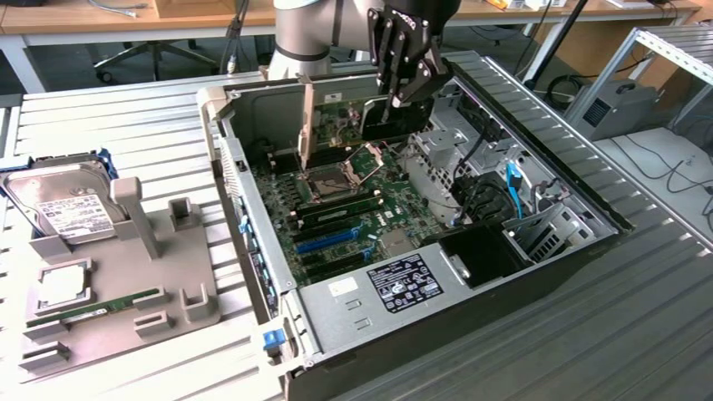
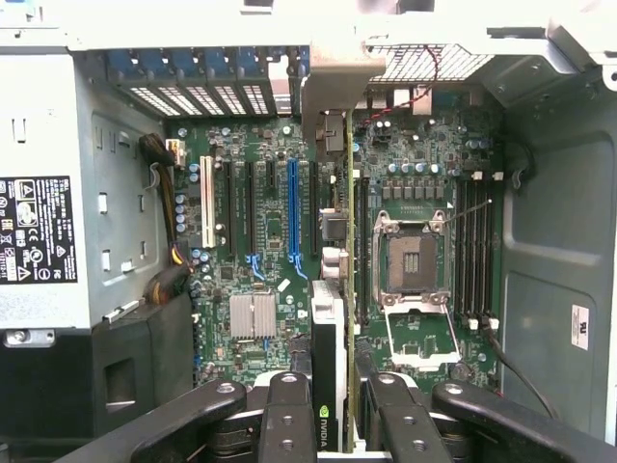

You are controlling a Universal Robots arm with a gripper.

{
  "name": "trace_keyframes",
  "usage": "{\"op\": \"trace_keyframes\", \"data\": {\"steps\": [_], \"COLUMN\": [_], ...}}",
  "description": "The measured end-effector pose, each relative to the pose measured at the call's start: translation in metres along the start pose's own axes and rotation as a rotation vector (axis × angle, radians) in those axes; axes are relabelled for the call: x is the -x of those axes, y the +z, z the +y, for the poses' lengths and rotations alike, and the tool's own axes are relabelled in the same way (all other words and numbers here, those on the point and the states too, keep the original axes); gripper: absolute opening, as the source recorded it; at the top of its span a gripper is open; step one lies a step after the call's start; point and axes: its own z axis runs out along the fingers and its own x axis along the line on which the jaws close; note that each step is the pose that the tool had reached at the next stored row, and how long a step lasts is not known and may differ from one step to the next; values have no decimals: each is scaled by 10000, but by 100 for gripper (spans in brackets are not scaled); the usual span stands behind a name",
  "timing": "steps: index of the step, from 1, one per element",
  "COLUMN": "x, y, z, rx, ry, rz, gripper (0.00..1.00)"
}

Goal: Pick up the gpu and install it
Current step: 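Insert the gpu into the slot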

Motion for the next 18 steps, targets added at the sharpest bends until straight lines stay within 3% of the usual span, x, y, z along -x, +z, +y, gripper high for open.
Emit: {"op": "trace_keyframes", "data": {"steps": [18], "x": [0], "y": [43], "z": [6], "rx": [0], "ry": [0], "rz": [1], "gripper": [27]}}
